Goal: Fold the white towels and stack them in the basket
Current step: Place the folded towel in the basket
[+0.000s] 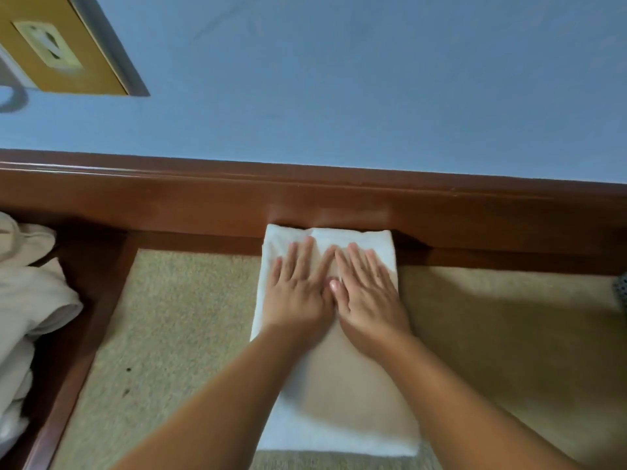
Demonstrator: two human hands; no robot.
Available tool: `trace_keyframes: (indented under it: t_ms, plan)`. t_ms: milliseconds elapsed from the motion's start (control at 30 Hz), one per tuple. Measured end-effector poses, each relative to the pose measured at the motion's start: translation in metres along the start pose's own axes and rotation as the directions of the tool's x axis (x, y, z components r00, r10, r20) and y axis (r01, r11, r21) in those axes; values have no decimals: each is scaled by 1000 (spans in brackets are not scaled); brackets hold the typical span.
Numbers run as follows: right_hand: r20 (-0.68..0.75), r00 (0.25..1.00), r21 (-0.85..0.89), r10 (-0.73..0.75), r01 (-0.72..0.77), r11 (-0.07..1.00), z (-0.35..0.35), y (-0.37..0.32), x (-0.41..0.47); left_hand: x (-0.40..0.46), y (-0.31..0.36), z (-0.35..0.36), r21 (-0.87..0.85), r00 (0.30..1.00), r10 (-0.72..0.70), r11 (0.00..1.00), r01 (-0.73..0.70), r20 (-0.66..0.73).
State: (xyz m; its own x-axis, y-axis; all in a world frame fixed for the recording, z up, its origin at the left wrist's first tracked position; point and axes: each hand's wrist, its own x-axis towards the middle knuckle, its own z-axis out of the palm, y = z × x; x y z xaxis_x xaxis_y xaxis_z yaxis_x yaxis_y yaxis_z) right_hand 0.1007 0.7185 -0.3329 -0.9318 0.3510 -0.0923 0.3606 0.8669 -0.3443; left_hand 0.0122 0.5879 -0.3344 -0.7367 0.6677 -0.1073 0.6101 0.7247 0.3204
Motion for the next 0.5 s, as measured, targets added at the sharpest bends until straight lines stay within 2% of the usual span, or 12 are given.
trace_keyframes:
  t_ms: [100, 233, 333, 400, 500]
  plan:
    - [-15, 999, -32, 37, -38, 999, 8, 4, 7, 5, 2, 3, 2, 999, -43, 999, 43, 31]
    - [144, 984, -34, 102, -98, 995, 1, -5, 12, 7, 5, -13, 10, 987, -55, 999, 54, 151]
    - [155, 983, -90, 99, -86, 992, -17, -21, 7, 3, 8, -34, -29, 977, -15, 999, 22, 212]
    - [147, 979, -43, 141, -136, 990, -27, -38, -13, -23, 14, -42, -10, 981, -50, 999, 53, 186]
    - [138, 981, -69, 134, -125, 990, -25, -54, -71, -89, 17, -32, -3, 983, -129, 991, 131, 132]
